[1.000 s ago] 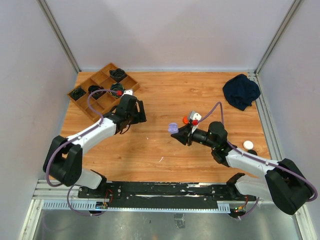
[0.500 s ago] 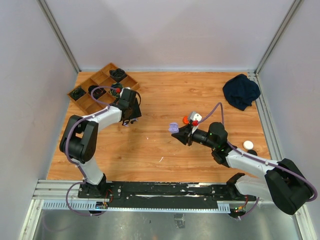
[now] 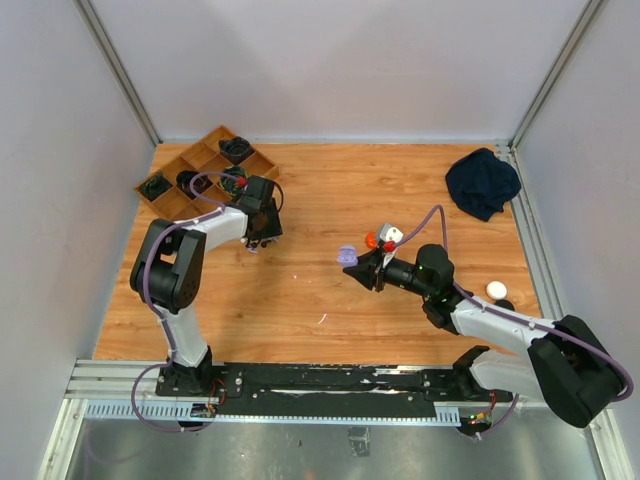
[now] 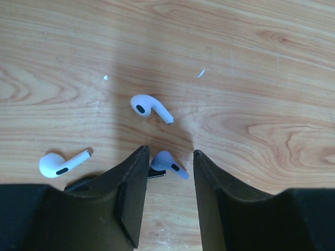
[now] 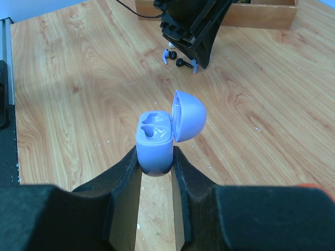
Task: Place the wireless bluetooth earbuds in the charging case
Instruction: Pick up the earbud from the center of the board.
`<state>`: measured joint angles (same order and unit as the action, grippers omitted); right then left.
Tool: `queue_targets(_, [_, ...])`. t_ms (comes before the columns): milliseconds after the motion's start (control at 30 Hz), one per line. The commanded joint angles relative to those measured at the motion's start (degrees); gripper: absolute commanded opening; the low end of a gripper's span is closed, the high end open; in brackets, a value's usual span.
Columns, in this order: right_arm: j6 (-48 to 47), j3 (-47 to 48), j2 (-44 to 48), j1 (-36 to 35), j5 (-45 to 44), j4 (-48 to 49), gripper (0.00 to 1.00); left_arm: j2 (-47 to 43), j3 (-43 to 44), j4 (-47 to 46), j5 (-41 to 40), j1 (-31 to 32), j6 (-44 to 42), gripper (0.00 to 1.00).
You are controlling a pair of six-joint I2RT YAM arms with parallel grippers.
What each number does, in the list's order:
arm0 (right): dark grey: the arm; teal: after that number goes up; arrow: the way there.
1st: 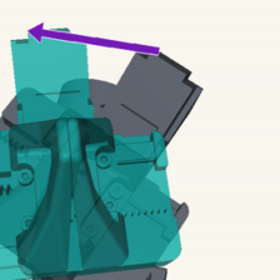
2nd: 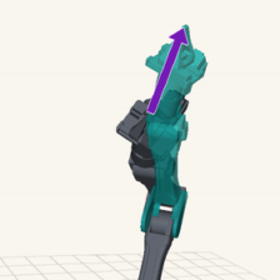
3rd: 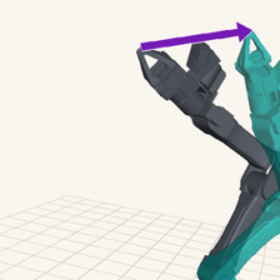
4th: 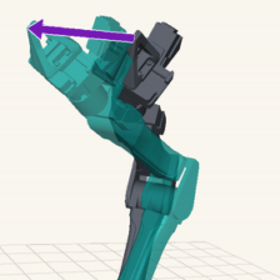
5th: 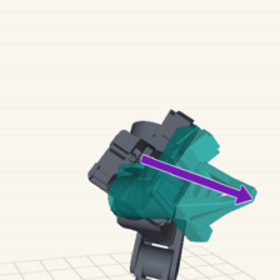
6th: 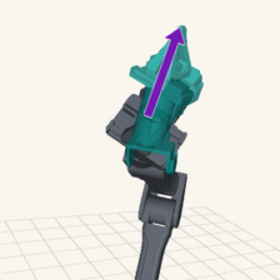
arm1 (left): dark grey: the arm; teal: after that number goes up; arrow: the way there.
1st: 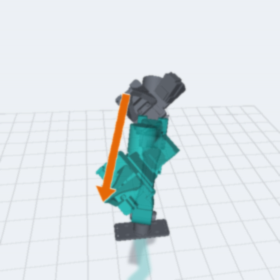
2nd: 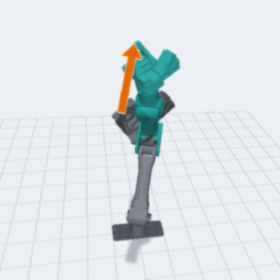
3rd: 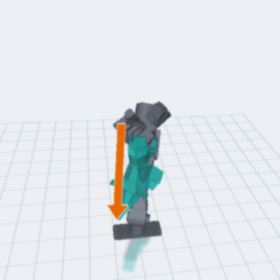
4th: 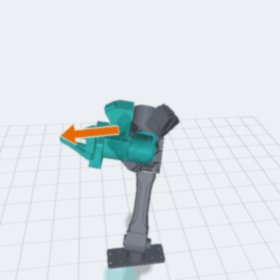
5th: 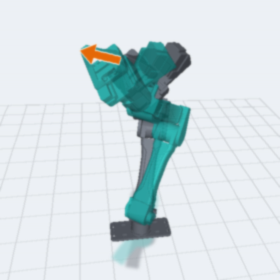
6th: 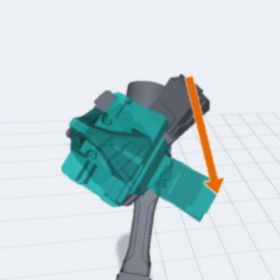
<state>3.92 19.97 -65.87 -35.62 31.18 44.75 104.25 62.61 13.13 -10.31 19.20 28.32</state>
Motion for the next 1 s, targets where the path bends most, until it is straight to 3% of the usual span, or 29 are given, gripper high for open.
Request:
queue_targets(0, [-1.3, -0.3, 0.3, 1.3, -1.1, 1.7, 0.14, 1.4, 2.3, 1.1, 3.5, -0.4, -1.8, 0.43])
queue_targets(433, [-1.3, -0.2, 1.0, 1.3, -1.0, 1.1, 0.14, 3.0, 4.5, 3.5, 7.6, 1.5, -5.6, 0.45])
queue_targets(967, [-1.0, -0.3, 1.7, 1.3, -0.6, 1.1, 0.14, 3.7, 5.3, 9.2, -4.7, 3.0, -5.7, 0.58])
